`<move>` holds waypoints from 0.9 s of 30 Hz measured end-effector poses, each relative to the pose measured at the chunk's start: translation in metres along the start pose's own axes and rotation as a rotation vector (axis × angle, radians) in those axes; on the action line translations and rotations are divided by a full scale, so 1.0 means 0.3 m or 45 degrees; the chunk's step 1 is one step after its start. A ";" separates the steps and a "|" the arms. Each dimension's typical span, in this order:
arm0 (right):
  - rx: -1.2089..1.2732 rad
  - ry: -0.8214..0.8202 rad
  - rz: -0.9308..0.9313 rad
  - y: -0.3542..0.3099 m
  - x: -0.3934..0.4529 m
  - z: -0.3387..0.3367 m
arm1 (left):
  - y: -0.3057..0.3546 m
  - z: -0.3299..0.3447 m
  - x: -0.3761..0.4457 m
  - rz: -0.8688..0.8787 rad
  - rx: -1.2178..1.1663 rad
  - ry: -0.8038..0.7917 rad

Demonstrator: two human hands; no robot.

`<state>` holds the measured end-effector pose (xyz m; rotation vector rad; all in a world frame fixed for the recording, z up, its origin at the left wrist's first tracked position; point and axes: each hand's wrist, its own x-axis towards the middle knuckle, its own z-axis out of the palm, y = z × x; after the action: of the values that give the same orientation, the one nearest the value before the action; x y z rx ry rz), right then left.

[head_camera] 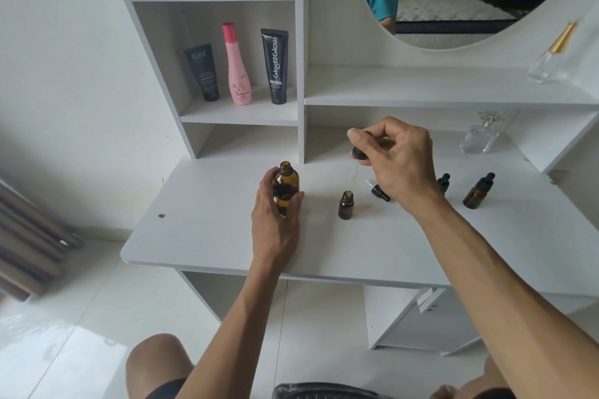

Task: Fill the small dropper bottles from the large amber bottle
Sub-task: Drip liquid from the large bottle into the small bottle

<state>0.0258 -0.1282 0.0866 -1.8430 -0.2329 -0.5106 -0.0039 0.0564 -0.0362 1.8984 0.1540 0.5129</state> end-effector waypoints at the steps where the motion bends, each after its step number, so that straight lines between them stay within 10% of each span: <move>1: -0.002 0.000 -0.002 0.000 0.000 0.000 | -0.001 0.000 0.000 -0.001 0.001 0.000; 27: 0.351 -0.066 -0.066 -0.198 0.069 0.199 | -0.003 0.001 0.002 0.005 -0.023 -0.020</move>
<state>0.0336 -0.0543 0.1316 -1.5858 -0.3683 -0.4434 -0.0033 0.0568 -0.0368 1.8852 0.1353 0.5007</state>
